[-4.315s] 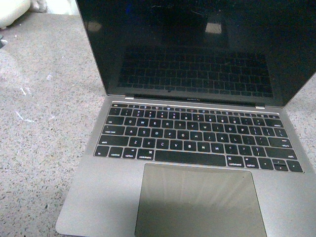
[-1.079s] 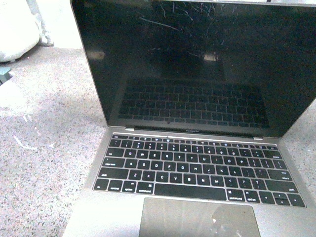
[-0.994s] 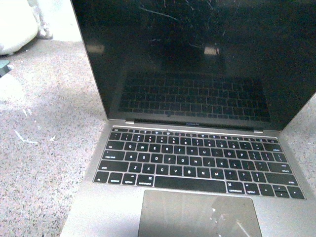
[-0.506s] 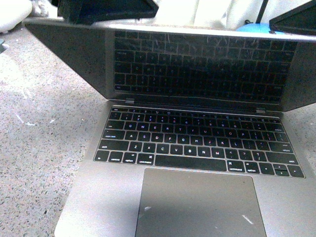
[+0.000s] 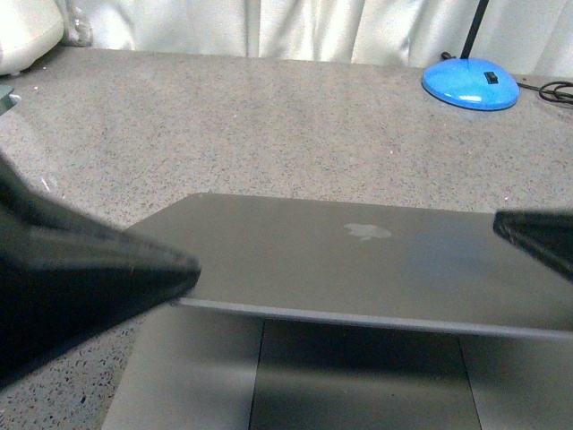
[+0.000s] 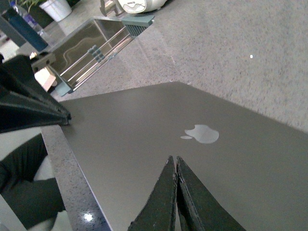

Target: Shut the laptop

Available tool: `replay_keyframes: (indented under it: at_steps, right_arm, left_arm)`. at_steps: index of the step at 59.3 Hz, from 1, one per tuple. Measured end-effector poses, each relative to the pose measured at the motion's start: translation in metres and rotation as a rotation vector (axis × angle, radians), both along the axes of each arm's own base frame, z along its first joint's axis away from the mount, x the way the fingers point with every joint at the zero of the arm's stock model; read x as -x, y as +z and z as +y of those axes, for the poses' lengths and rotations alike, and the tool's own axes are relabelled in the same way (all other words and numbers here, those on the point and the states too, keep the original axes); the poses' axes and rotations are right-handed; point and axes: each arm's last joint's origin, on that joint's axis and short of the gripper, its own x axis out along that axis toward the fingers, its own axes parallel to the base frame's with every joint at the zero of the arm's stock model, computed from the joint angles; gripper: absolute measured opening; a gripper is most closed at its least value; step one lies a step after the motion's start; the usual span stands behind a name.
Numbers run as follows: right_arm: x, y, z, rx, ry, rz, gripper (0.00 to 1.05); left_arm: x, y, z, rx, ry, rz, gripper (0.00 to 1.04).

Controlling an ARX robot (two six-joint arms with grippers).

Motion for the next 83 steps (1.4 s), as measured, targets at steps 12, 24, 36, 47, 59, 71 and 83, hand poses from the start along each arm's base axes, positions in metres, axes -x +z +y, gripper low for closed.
replay_keyframes:
  at_steps: [12,24,36,47,59,71,83]
  right_arm:
    - [0.031,-0.020,0.000,-0.088,-0.100,0.079,0.01]
    - [0.034,-0.016,-0.009,-0.035,-0.335,0.070,0.01]
    - [0.038,0.057,-0.039,0.215,-0.774,-0.301,0.01]
    - [0.086,0.080,-0.041,0.279,-0.956,-0.558,0.01]
    - [0.085,0.030,-0.029,0.356,-0.959,-0.491,0.01]
    - [0.087,0.039,-0.027,0.317,-0.888,-0.499,0.01]
    - [0.087,0.029,-0.036,0.323,-0.872,-0.439,0.01]
  left_arm:
    - [0.023,-0.024,0.004,0.010,0.008,0.063,0.04]
    - [0.025,-0.016,0.004,0.071,0.111,0.012,0.04]
    - [0.025,0.057,0.029,0.319,0.402,-0.136,0.04]
    - [0.076,0.062,0.073,0.524,0.595,-0.062,0.04]
    - [0.092,0.023,0.091,0.585,0.749,0.025,0.04]
    - [0.092,0.020,0.082,0.476,0.892,-0.257,0.04]
    - [0.092,-0.004,0.081,0.166,1.034,-0.488,0.04]
